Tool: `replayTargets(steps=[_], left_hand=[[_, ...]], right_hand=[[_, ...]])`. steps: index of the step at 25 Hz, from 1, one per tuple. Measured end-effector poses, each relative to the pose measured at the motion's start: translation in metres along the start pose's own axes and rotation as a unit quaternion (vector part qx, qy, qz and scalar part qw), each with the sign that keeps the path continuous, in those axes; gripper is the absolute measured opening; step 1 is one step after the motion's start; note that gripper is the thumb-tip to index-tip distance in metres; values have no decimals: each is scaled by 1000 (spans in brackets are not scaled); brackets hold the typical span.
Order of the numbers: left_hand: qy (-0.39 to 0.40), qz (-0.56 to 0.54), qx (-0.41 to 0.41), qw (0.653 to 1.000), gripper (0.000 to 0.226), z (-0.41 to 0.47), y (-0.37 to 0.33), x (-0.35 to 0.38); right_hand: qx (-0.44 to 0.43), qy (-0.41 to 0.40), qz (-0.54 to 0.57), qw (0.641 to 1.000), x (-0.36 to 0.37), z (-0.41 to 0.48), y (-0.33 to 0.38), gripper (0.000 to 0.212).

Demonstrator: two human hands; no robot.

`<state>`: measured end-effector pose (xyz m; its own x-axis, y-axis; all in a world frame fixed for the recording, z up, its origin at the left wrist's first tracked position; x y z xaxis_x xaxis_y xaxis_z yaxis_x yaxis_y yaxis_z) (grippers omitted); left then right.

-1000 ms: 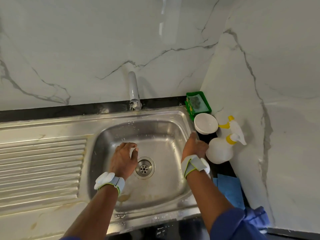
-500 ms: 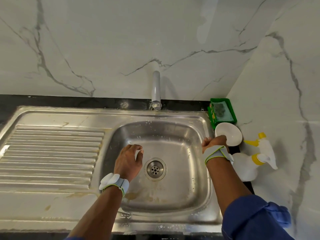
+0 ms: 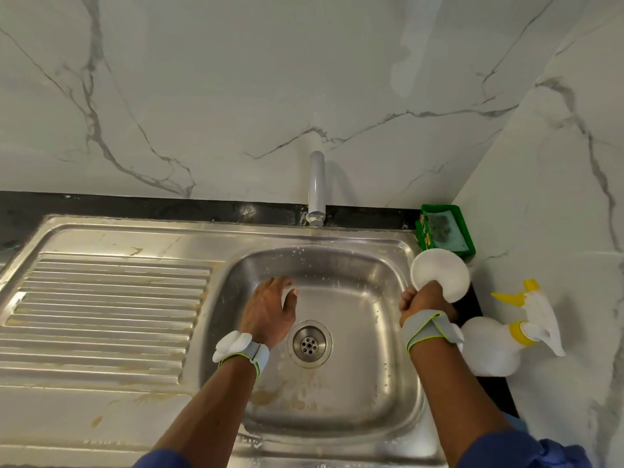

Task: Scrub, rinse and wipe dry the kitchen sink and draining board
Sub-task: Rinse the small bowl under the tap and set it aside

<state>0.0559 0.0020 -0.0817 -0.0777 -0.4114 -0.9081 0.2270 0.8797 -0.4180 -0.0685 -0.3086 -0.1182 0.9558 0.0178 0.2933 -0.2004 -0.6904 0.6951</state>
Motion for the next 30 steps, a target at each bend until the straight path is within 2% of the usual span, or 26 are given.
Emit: replayTargets(steps=[2,5,9,13,15,18,20,25,28,30], left_hand=[[-7,-31,18,999,36,24,-14,-7],[-34,-68,48,996,41,72,-44,-30],[-44,-43,94,994,23,128,-77,-49],[-17,2,128,992,11,154,-82,-54],[-23,-20,104,994,7,155,-72,-50],[-43,-141,-24,989,12,146,-38,-37],[-37,-195,-74,977,12,143,-20,-24],[19,-195,-83,977,13,149,-6,-7],[24,-221,-88,971,14,148,-4,0],[31,-234,-90,967,14,148,-3,3]], right_hand=[[40,41,-32,998,10,-12,-23,22],[104,115,-8,988,33,-40,-61,32],[167,195,-92,962,61,-75,-97,48],[205,229,-93,947,85,-96,-108,49],[215,237,-99,942,95,-100,-114,47],[179,243,-105,948,103,-98,-111,50],[160,254,-104,948,106,-99,-108,53],[177,264,-88,944,107,-103,-115,52],[181,252,-86,947,104,-102,-122,69],[182,238,-79,951,99,-96,-126,73]])
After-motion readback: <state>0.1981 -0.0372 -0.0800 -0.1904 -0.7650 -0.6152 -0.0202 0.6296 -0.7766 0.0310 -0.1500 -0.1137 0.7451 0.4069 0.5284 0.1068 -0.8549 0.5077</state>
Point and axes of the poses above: each hand's wrist, its own z-axis towards the middle knuckle, its own x-axis out of the palm, y = z × x, the point moved 10 cm from there along z, towards the middle knuckle, and after that the axes turned 13 degrees about z, right-handed, at the moved point
